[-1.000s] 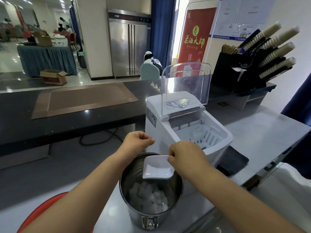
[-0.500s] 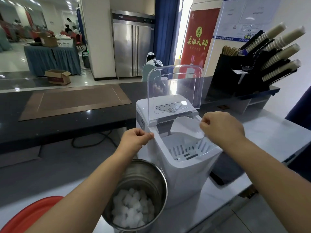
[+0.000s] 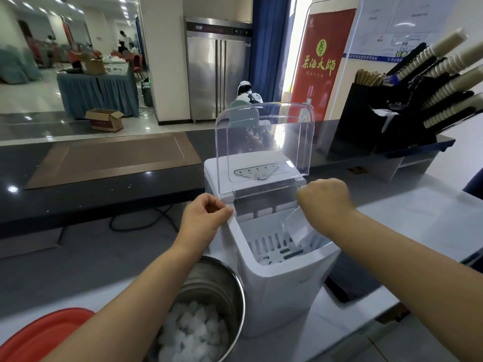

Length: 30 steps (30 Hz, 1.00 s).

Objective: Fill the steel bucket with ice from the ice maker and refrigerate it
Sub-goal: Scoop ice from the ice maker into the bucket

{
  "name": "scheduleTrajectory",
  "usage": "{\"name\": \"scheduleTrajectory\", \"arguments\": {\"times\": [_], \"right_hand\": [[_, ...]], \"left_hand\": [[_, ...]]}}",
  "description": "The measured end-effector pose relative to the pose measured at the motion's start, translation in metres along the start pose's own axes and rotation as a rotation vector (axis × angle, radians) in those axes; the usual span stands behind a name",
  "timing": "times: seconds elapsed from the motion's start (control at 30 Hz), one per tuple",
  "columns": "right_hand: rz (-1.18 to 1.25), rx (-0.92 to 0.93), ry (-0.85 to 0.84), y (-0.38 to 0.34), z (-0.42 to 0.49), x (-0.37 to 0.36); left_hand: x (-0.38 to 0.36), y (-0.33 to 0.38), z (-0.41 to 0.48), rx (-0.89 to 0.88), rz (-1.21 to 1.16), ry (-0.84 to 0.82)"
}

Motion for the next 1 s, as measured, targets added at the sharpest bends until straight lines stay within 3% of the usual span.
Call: {"name": "scheduleTrajectory", "arguments": {"times": [0.27, 0.43, 0.6, 0.8, 1.0], "right_hand": [[-0.252, 0.408, 0.080, -0.038, 0.011, -0.007], [-0.296, 0.535, 0.019, -0.049, 0.009, -0.026], [-0.323, 0.542, -0.042, -0.053, 0.006, -0.039], [-0.191, 0.344, -0.152, -0.032, 0.016, -0.047], [-0.116, 0.320, -0.115, -0.033, 0.016, -0.050]], "left_hand": [[-0.001, 0.001, 0.002, 0.020, -0.005, -0.037], [0.001, -0.004, 0.002, 0.045, -0.018, -0.020], [0.002, -0.007, 0.000, 0.041, -0.028, 0.012], [0.002, -0.006, -0.001, 0.033, -0.034, 0.013], [0.001, -0.006, -0.001, 0.034, -0.051, 0.007]]}}
Point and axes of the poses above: each hand's wrist, its own z-axis towards the middle knuckle, its own x-axis out of the back of the hand, y = z × x, the point moved 9 cm from there along z, towards the middle knuckle, and after that the axes turned 8 degrees about -y, right-handed, at the moved point
